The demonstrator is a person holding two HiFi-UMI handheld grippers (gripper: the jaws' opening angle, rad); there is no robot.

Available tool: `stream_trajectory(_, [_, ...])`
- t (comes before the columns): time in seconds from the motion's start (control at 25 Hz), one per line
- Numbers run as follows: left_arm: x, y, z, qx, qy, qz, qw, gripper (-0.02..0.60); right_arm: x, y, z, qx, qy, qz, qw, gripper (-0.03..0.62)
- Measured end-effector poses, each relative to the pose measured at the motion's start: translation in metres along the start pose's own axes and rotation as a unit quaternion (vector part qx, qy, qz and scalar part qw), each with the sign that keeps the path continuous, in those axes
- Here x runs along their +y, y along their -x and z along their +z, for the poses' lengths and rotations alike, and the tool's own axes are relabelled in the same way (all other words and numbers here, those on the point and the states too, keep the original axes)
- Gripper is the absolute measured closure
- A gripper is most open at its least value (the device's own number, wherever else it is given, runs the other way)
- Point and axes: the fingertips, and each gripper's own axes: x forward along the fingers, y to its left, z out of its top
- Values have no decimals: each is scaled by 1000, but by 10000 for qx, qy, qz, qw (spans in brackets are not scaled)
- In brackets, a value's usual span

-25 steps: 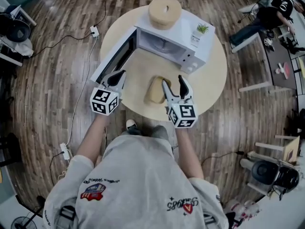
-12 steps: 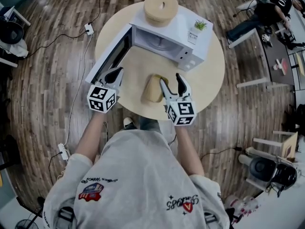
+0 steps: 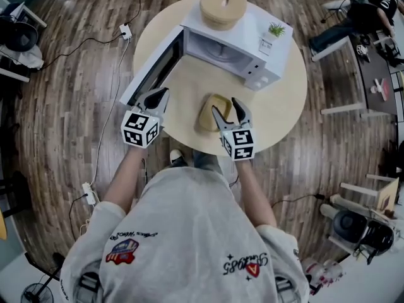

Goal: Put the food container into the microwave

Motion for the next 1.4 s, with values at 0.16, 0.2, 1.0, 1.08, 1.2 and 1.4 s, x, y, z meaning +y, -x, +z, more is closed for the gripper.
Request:
stream_trajectory(0.16, [-2, 3, -4, 51, -16, -15, 10000, 577, 12, -9, -31, 328, 136, 197, 9992, 326])
stream_trajectory(0.2, [-1, 5, -3, 53, -24, -15, 10000, 577, 15, -12, -37, 420, 163, 259, 9987, 326])
stream_trajectory(1.0, [14, 30, -18, 131, 49, 160, 9998, 577, 53, -32, -194, 2581, 591, 977, 9593, 318])
stream_trajectory(1.08, [16, 30, -20, 136, 71, 158, 9998, 577, 53, -32, -207, 2783, 675, 1008, 9528, 332])
stream_trajectory(1.2, [20, 30, -23, 166, 96, 175, 9997, 577, 57, -34, -207, 2798, 668, 1110, 9513, 362])
stream_trajectory(1.4, [22, 30, -23, 174, 130, 200, 9996, 577, 60, -31, -219, 3046, 678, 1189, 9426, 399])
